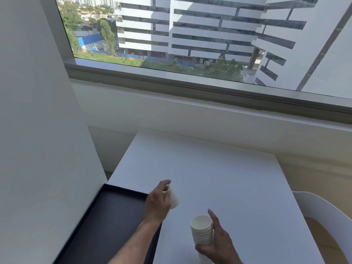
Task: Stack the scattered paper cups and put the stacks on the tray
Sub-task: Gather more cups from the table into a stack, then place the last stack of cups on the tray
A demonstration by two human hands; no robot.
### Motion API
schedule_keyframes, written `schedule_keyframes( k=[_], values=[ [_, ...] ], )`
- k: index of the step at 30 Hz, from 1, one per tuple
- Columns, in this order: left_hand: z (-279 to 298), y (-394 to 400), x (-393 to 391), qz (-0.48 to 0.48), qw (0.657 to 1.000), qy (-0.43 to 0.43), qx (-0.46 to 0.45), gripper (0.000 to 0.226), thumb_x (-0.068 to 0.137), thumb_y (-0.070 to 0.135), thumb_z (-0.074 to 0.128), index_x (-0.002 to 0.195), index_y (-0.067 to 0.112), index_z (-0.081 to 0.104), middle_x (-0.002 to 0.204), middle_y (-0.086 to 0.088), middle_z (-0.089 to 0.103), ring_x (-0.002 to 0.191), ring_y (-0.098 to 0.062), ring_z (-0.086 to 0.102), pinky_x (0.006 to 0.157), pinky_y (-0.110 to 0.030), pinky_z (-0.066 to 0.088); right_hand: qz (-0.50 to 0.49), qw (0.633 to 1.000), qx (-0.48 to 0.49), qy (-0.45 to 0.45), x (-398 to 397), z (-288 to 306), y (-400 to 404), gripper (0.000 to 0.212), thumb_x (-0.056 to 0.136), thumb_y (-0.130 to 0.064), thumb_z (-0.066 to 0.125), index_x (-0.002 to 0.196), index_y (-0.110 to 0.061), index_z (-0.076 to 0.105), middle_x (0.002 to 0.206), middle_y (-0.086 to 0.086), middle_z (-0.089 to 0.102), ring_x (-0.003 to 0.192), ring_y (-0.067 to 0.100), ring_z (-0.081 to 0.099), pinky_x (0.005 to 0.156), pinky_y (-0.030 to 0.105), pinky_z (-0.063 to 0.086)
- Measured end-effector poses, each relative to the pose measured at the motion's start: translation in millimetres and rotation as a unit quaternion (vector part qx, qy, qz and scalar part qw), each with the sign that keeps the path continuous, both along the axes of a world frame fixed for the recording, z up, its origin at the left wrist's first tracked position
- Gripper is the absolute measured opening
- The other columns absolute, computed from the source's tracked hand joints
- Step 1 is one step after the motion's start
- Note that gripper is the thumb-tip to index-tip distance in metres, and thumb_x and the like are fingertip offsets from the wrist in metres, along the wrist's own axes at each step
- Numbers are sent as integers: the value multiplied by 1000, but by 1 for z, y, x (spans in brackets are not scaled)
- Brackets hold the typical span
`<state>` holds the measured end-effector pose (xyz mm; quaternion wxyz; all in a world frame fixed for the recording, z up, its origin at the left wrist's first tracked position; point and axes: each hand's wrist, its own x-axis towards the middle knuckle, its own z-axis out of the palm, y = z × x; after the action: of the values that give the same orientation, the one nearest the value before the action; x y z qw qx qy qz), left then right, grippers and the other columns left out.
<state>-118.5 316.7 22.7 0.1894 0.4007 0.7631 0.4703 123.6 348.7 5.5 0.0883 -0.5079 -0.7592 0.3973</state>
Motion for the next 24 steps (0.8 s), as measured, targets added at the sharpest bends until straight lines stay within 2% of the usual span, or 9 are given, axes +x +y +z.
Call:
schedule_keyframes(
  k=[2,6,10,15,18,19,22,24],
  values=[
    [6,2,25,-51,998,17,30,36,93,12,62,124,29,62,98,6,71,89,-11,67,80,-26,55,-14,1000,-9,5,-1,2,0,122,48,-47,76,147,-49,5,99,-19,65,93,3,64,83,23,50],
    [13,0,62,-132,986,60,86,34,91,14,63,120,31,61,96,9,74,85,-6,68,74,-11,51,-23,1000,-6,2,-1,9,-1,126,50,-47,74,147,-46,-6,97,-22,62,90,4,64,80,25,51],
    [16,-5,78,-169,979,79,83,33,94,15,61,125,25,62,102,4,75,91,-9,69,81,-18,55,-22,1000,-5,2,2,12,-3,125,51,-47,73,147,-46,-7,100,-24,61,89,2,65,80,27,53],
    [21,-17,86,-231,972,37,33,37,98,18,54,132,30,52,106,3,74,90,-13,69,82,-26,56,-28,999,-3,37,1,17,-9,122,53,-45,77,148,-45,0,102,-23,62,83,1,67,76,29,57],
    [21,-23,90,-266,964,7,-4,36,101,24,44,134,38,44,98,1,74,80,-15,67,74,-29,54,-17,998,12,57,-4,23,-13,120,57,-49,79,151,-39,4,105,-23,64,83,1,69,73,25,57],
    [22,-25,91,-277,961,-5,-11,37,101,28,45,135,41,41,93,4,73,75,-11,66,68,-26,52,-13,998,19,59,-5,26,-14,120,58,-49,79,151,-37,5,107,-23,64,86,3,69,75,26,57],
    [24,-31,91,-300,953,9,-25,61,89,37,63,138,46,29,85,15,64,65,0,60,58,-14,48,4,997,47,62,-7,34,-18,118,59,-48,75,153,-31,6,109,-24,63,89,7,70,78,31,57],
    [23,-33,89,-303,952,17,-42,78,79,32,72,141,45,26,96,9,67,67,-7,62,58,-17,54,13,995,64,70,-7,37,-21,118,58,-45,76,153,-29,7,114,-19,62,83,7,69,75,32,58]
  ],
)
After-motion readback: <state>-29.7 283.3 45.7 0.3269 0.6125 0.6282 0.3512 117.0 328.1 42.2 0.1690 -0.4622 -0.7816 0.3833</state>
